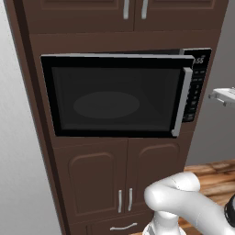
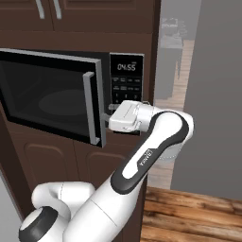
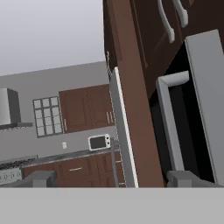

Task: Pick the steak from the counter and place it in the microwave. Then turn on the microwave.

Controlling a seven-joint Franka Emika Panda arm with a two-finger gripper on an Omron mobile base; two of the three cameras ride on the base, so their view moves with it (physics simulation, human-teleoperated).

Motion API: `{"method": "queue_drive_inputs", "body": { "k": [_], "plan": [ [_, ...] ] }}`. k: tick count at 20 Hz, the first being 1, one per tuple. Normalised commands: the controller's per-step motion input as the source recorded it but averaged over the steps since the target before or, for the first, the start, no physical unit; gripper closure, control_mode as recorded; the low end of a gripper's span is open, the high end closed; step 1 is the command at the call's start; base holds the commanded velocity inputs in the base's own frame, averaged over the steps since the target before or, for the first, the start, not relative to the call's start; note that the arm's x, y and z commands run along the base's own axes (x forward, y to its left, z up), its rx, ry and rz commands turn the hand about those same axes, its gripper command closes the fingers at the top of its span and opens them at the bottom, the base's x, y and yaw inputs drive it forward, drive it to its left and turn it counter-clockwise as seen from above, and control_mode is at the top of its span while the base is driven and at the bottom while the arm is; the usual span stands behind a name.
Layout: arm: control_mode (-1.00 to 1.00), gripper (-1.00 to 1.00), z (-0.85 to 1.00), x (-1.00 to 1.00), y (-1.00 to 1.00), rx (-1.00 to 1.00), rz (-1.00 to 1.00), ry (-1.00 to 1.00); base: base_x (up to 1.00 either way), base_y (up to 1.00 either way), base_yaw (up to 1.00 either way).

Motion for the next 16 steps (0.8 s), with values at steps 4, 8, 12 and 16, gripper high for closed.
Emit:
{"method": "queue_drive_inputs", "body": {
  "k": [4,8,12,16],
  "plan": [
    [-1.00,-1.00,-0.10,0.27,0.12,-0.01,0.00,-0.05,0.00,0.00,0.00],
    [-1.00,-1.00,-0.05,0.42,0.08,0.00,0.00,-0.07,0.00,0.00,0.00],
    [-1.00,-1.00,-0.04,0.28,0.00,0.00,0.02,-0.06,0.00,0.00,0.00],
    [-1.00,-1.00,-0.06,0.24,0.00,0.00,0.06,-0.04,0.00,0.00,0.00]
  ]
}}
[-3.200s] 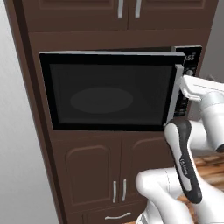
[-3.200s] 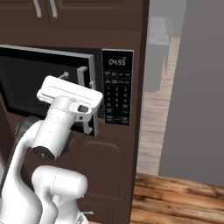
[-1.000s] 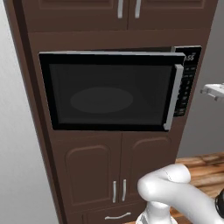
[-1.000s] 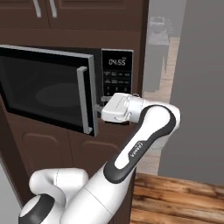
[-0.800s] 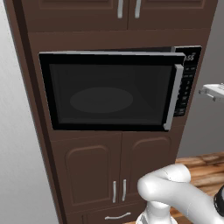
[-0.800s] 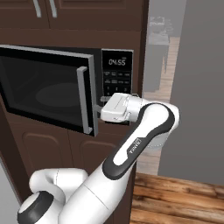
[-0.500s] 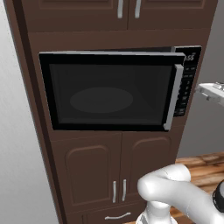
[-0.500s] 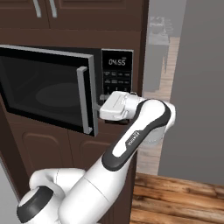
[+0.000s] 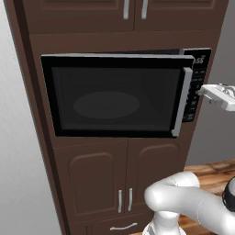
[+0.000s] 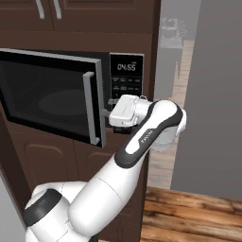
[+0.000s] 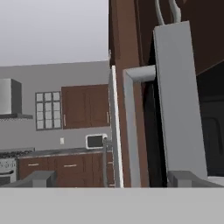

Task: Pick the steak from the counter and place it in the microwave. Then turn on the microwave.

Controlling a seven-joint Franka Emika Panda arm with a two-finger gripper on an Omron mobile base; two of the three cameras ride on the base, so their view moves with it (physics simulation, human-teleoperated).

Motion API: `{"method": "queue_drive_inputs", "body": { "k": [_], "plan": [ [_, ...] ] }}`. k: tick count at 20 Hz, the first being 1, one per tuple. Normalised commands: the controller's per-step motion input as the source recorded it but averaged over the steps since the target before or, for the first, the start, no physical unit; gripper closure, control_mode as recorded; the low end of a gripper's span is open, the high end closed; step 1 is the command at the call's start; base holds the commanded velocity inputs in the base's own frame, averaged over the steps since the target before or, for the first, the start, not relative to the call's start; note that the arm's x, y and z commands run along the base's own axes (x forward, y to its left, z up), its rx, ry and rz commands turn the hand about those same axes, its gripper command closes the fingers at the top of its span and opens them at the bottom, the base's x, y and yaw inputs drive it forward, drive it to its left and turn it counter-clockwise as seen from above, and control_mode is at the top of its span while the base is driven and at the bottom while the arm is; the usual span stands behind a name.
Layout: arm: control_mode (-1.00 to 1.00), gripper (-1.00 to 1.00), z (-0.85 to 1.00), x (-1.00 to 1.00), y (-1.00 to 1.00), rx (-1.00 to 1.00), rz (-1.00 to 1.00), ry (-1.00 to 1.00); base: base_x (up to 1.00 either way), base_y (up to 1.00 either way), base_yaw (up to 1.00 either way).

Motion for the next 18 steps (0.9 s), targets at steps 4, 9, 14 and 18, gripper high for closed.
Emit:
{"method": "queue_drive_inputs", "body": {
  "k": [4,9,14,18],
  "plan": [
    [-1.00,-1.00,-0.12,0.26,0.00,0.00,0.05,-0.02,0.00,0.00,0.00],
    [-1.00,-1.00,-0.08,0.26,0.00,0.00,0.02,-0.02,0.00,0.00,0.00],
    [-1.00,-1.00,-0.04,0.24,0.00,0.00,0.00,0.00,0.00,0.00,0.00],
    [-1.00,-1.00,-0.01,0.19,0.00,0.00,0.00,0.00,0.00,0.00,0.00]
  ]
}}
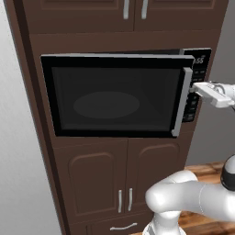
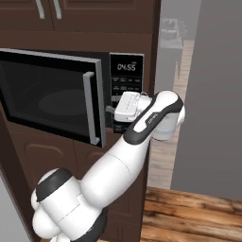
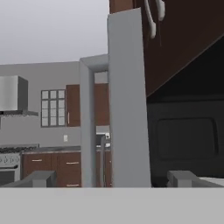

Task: Pick the steak from the counter and place it in the microwave. Then turn on the microwave.

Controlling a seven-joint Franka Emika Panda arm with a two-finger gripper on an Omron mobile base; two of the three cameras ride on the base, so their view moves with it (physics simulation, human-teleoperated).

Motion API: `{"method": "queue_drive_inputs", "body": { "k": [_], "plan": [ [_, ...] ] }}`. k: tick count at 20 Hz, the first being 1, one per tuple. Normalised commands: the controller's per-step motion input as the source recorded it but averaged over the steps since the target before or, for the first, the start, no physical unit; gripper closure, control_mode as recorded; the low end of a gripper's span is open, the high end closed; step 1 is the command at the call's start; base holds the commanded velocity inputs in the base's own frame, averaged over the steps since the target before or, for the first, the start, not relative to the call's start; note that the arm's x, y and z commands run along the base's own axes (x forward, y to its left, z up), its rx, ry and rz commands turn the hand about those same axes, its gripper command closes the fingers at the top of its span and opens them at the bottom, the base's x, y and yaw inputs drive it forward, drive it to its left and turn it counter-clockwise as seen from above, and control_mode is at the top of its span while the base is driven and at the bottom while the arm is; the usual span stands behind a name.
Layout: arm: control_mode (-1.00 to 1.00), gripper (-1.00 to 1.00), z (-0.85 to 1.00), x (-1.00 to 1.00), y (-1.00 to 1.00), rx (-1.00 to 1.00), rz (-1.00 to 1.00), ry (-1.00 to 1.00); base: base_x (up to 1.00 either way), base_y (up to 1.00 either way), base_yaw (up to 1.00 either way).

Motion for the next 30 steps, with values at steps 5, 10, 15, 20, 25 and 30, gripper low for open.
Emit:
{"method": "queue_drive_inputs", "body": {
  "k": [5,10,15,20,25,30],
  "plan": [
    [-1.00,-1.00,-0.03,0.01,0.07,0.00,0.00,0.00,0.00,0.00,0.00],
    [-1.00,-1.00,0.00,0.00,0.27,0.00,0.00,0.00,0.00,0.00,0.00],
    [-1.00,-1.00,0.00,0.00,0.31,0.00,0.00,0.00,0.00,0.00,0.00],
    [-1.00,-1.00,0.00,0.00,0.24,0.00,0.00,0.00,0.00,0.00,0.00],
    [-1.00,-1.00,0.00,0.00,0.24,0.00,0.00,0.00,0.00,0.00,0.00],
    [-1.00,-1.00,0.00,0.00,0.25,0.00,0.00,0.00,0.00,0.00,0.00]
  ]
}}
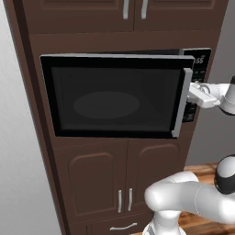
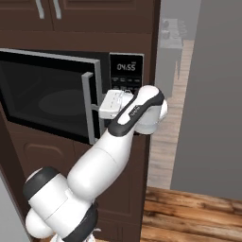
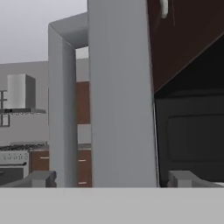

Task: Pick the steak from the counter and place it in the microwave. Then turn on the microwave.

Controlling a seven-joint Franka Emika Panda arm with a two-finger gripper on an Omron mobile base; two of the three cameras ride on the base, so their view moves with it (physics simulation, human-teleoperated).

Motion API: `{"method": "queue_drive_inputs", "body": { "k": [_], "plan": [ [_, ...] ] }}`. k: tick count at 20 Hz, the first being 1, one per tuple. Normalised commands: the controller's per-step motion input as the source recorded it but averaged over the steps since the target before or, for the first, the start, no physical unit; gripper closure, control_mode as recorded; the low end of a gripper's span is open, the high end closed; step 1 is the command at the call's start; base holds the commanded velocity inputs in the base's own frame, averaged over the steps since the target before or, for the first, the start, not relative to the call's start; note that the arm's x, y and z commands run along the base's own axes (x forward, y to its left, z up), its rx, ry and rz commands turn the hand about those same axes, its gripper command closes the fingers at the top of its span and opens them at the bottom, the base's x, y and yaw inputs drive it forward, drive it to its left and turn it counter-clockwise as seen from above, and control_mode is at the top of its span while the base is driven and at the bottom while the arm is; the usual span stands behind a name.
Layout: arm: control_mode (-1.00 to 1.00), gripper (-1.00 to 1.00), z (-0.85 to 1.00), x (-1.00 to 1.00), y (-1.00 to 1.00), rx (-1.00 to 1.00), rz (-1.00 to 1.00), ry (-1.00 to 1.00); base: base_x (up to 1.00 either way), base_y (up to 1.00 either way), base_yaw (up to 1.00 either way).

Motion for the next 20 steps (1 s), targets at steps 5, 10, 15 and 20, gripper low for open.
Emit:
{"method": "queue_drive_inputs", "body": {
  "k": [5,10,15,20],
  "plan": [
    [-1.00,-1.00,0.00,-0.16,0.25,-0.03,0.04,0.00,0.00,0.00,0.00],
    [-1.00,-1.00,-0.01,-0.52,0.36,-0.06,0.10,0.00,0.00,0.00,0.00],
    [-1.00,-1.00,-0.02,-0.56,0.38,-0.06,0.16,0.00,0.00,0.00,0.00],
    [-1.00,-1.00,0.00,-0.57,0.39,-0.03,0.17,0.00,0.00,0.00,0.00]
  ]
}}
